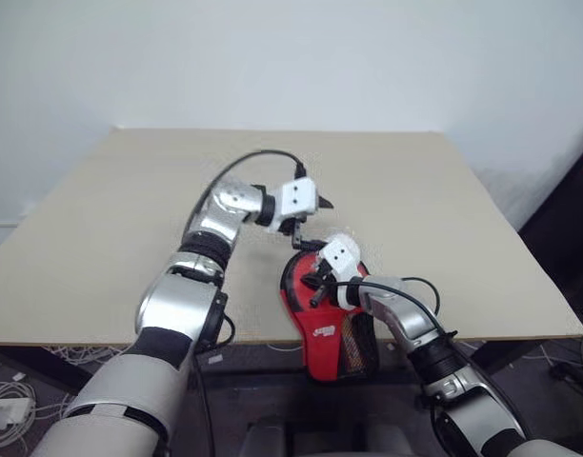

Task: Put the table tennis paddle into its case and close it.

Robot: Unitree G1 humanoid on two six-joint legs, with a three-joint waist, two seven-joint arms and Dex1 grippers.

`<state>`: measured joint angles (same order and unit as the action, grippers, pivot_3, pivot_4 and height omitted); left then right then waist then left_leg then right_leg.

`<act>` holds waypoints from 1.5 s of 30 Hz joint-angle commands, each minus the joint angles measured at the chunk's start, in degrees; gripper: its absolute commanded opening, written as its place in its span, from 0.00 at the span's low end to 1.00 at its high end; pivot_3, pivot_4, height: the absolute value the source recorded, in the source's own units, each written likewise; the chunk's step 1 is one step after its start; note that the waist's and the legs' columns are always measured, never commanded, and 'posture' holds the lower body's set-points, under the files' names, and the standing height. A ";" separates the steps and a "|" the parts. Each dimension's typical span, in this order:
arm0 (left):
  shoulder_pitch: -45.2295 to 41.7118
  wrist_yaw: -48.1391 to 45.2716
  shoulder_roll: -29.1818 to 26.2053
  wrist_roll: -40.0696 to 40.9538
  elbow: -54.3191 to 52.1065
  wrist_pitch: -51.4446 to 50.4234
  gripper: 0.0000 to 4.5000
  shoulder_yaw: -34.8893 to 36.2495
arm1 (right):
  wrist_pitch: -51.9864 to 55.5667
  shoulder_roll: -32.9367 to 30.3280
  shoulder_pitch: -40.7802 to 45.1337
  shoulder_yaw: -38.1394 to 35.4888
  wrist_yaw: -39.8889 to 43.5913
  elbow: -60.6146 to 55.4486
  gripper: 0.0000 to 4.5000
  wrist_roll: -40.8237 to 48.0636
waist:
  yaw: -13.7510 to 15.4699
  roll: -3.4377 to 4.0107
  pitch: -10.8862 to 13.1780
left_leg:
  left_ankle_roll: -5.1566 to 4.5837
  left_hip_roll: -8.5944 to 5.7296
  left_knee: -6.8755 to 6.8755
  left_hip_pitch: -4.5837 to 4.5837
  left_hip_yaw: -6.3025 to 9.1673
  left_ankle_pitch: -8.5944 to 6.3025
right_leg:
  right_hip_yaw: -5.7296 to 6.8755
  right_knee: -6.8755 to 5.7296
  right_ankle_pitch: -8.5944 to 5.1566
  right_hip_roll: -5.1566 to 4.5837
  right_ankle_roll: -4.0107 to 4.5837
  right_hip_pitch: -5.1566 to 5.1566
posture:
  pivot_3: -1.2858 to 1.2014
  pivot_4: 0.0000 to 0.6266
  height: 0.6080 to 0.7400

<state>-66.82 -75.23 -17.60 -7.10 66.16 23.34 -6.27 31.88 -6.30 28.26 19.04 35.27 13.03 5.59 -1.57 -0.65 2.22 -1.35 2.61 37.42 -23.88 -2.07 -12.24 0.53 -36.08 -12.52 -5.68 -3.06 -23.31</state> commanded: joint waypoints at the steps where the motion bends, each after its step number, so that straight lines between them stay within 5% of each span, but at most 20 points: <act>1: -1.95 -2.08 -3.58 5.60 -6.83 -2.29 0.99 3.66 | 5.10 -3.18 -2.39 0.45 1.85 -5.31 0.00 0.39 | 0.02 0.00 0.00 | -0.01 0.00 0.01 -0.01 -0.01 0.00 | 0.00 0.02 0.00 -0.01 0.00 0.00 | 0.52 0.00 1.00; 4: 1.08 -1.97 -6.28 8.69 -10.31 -6.16 0.99 5.55 | 9.85 -7.11 -3.96 -0.45 3.75 -13.97 0.00 2.02 | -0.03 0.00 0.00 | -0.05 0.00 0.04 -0.04 -0.03 -0.03 | -0.01 0.03 0.00 -0.02 0.00 -0.03 | 0.52 0.00 1.00; 8: 8.82 -1.53 -7.98 11.71 -16.98 -10.49 0.79 6.66 | 15.95 -12.13 -4.44 -2.80 5.35 -23.30 0.04 4.98 | -0.03 0.04 0.01 | -0.05 0.01 0.04 -0.01 -0.05 -0.03 | -0.01 0.02 0.00 -0.03 0.00 -0.02 | 0.52 0.00 1.00; 18: 30.76 2.01 -6.85 18.29 -37.82 -26.56 0.01 5.95 | 26.10 -23.48 2.66 -10.65 9.15 -30.70 0.73 12.41 | 0.12 0.01 0.04 | -0.07 0.04 0.19 -0.16 -0.04 -0.05 | 0.02 0.01 0.09 -0.02 0.16 -0.11 | 0.52 0.00 1.00; 21: 33.12 2.82 -5.82 19.13 -40.09 -29.40 0.00 4.87 | 24.94 -23.78 5.87 -10.45 8.39 -28.33 0.98 12.06 | 0.15 0.01 0.04 | -0.08 0.04 0.21 -0.16 -0.04 -0.06 | 0.03 0.02 0.09 -0.03 0.15 -0.10 | 0.52 0.00 1.00; 22: 33.62 3.03 -5.44 19.31 -40.66 -30.21 0.00 4.55 | 24.08 -23.60 6.78 -10.15 7.87 -27.33 0.99 11.56 | 0.13 0.01 0.04 | -0.08 0.04 0.21 -0.16 -0.04 -0.06 | 0.03 0.02 0.09 -0.02 0.15 -0.10 | 0.52 0.00 1.00; 37: 33.40 2.24 -2.98 18.89 -41.57 -34.62 0.00 -2.42 | 10.70 -14.60 11.52 -3.66 4.53 -4.21 0.99 4.85 | 0.05 0.02 0.03 | -0.09 0.03 0.24 -0.20 -0.05 -0.06 | 0.02 0.02 0.13 0.00 0.21 -0.11 | 0.52 0.00 1.00; 45: 32.98 2.14 -3.49 18.65 -41.26 -33.92 0.00 -2.83 | 8.94 -13.18 10.58 -2.34 5.81 -1.53 0.99 3.24 | -0.01 0.03 0.03 | -0.09 0.03 0.23 -0.19 -0.03 -0.06 | 0.02 0.01 0.12 0.01 0.20 -0.11 | 0.52 0.00 1.00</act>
<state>-31.85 -72.78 -20.57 11.22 25.61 -11.31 -9.20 41.61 -19.50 38.05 16.64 40.39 11.79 9.16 -1.58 -0.62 2.25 -1.44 2.64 37.65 -24.07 -2.10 -12.30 0.55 -36.07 -12.40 -5.67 -2.86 -23.42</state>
